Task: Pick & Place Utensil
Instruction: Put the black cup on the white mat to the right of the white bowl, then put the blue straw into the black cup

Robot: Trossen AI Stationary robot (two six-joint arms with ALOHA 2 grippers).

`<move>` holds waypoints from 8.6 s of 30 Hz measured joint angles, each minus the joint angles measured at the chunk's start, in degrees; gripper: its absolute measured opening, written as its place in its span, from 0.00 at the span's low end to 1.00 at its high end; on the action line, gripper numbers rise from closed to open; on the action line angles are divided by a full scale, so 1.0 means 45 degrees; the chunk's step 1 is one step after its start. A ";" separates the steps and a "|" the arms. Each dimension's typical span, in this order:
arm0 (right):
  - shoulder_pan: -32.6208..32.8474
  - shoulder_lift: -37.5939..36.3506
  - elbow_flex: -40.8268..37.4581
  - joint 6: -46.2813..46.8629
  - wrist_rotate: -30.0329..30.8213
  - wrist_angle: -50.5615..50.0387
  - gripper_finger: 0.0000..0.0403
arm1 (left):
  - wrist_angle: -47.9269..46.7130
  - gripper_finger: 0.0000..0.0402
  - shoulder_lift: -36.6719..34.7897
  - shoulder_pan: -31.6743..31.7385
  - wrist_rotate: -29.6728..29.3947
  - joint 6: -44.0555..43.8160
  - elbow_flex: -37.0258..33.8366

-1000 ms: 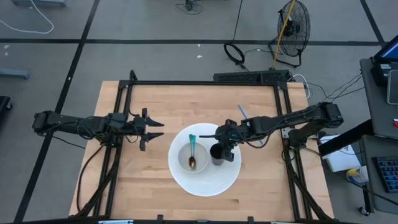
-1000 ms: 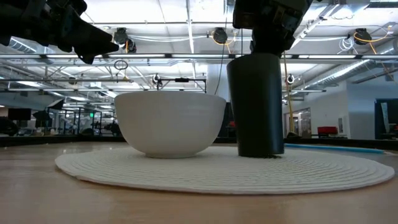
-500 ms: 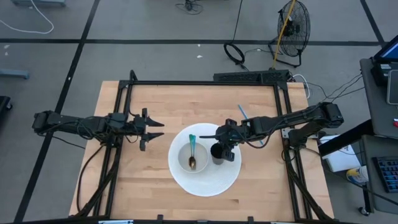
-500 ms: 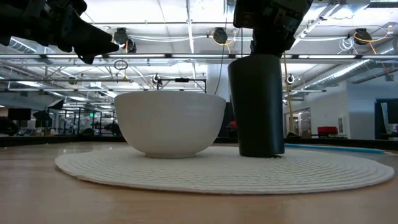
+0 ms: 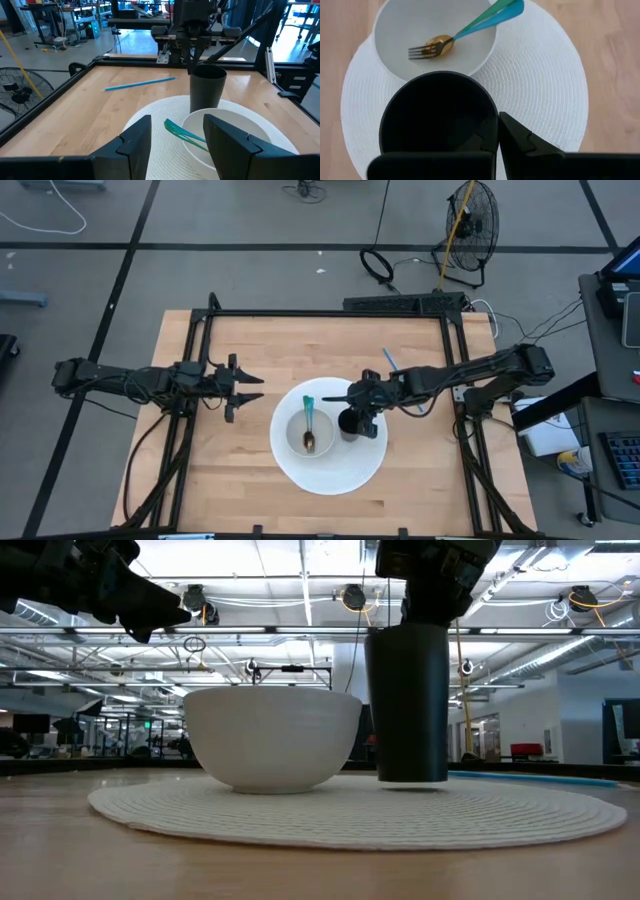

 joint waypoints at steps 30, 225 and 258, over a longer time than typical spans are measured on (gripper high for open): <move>-0.0179 -0.0113 -0.1059 0.0501 -0.0127 0.0987 0.00 | 0.0015 0.46 0.0000 -0.0003 -0.0195 0.0005 0.0000; -1.0583 0.3530 -0.1083 -0.1541 -0.1167 -0.2669 0.01 | -0.0029 0.46 -0.0001 0.0009 -0.0340 0.0744 -0.0005; -0.8609 -0.2509 -0.1136 -0.2229 -0.1230 -0.1386 0.00 | 0.0009 0.46 -0.0001 0.0005 -0.0656 0.0603 -0.0005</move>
